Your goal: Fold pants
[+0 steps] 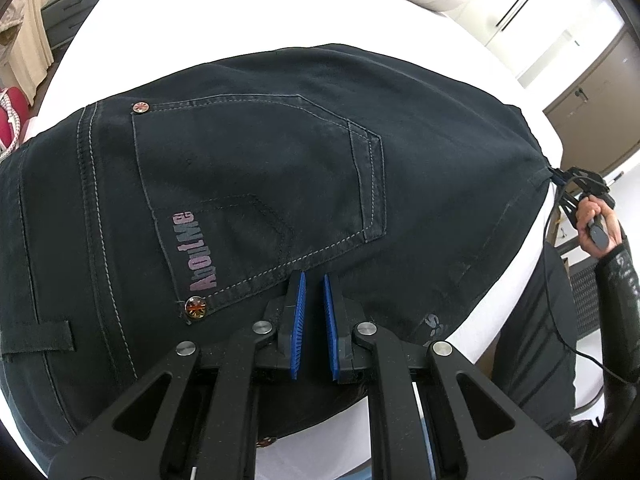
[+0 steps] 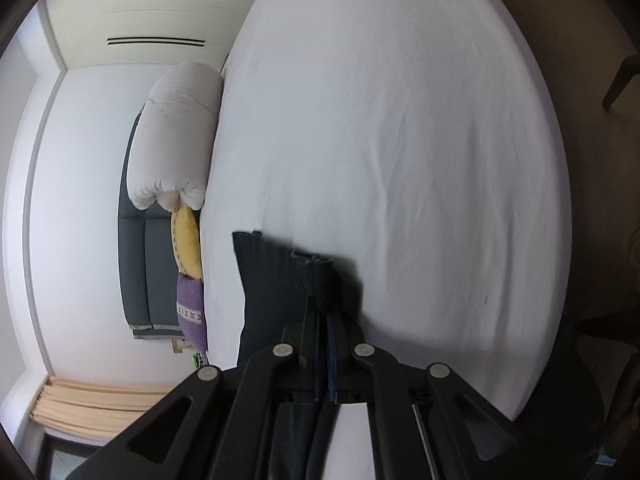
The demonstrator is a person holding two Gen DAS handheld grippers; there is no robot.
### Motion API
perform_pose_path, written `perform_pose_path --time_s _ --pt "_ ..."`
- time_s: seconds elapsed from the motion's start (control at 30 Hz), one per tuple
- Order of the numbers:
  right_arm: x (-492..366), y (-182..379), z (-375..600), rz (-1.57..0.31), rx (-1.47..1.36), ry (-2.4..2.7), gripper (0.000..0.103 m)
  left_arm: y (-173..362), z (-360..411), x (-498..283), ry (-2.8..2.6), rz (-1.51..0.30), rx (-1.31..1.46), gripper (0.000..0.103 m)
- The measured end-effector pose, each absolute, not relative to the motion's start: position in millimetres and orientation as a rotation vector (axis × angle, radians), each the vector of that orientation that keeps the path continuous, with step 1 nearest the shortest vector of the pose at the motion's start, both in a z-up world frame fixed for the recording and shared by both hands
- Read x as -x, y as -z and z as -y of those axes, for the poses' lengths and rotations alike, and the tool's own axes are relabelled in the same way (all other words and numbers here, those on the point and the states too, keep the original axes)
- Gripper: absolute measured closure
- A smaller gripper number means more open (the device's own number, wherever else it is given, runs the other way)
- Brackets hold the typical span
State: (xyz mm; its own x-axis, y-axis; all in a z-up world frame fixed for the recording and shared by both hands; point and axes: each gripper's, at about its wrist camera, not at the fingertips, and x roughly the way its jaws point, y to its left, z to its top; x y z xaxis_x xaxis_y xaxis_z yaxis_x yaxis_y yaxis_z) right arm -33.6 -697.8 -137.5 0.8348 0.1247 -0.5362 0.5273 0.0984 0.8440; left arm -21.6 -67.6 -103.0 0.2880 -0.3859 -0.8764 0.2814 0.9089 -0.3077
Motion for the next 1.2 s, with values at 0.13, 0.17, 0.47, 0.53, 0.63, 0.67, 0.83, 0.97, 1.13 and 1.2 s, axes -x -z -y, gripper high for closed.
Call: perform_pose_path --time_s 0.13,0.17,0.47,0.53,0.63,0.67,0.83,0.97,1.13,1.2 --pt "39 125 698 -0.568 -1.405 0.332 0.094 106 60 20 0.461 -1.193 0.124 0.093" --pt "46 122 698 -0.547 -1.406 0.353 0.085 106 59 20 0.463 -1.191 0.129 0.093" --pt "79 52 635 -0.600 -1.202 0.217 0.054 110 41 25 0.505 -1.162 0.182 0.093" --pt "70 49 596 -0.658 -1.207 0.089 0.054 110 37 25 0.509 -1.157 0.192 0.093" --pt "51 55 532 -0.777 -1.215 -0.073 0.056 110 33 26 0.510 -1.151 0.196 0.093" --pt "47 58 515 -0.809 -1.220 -0.111 0.056 110 31 27 0.511 -1.148 0.201 0.093" --pt "27 77 432 -0.974 -1.197 -0.236 0.056 110 25 30 0.520 -1.139 0.221 0.093" --pt "22 90 414 -1.032 -1.211 -0.237 0.056 110 17 32 0.532 -1.136 0.230 0.093" --pt "22 98 408 -1.087 -1.226 -0.219 0.056 110 11 29 0.538 -1.140 0.236 0.093" --pt "23 100 403 -1.101 -1.222 -0.219 0.056 110 11 27 0.538 -1.142 0.236 0.093"
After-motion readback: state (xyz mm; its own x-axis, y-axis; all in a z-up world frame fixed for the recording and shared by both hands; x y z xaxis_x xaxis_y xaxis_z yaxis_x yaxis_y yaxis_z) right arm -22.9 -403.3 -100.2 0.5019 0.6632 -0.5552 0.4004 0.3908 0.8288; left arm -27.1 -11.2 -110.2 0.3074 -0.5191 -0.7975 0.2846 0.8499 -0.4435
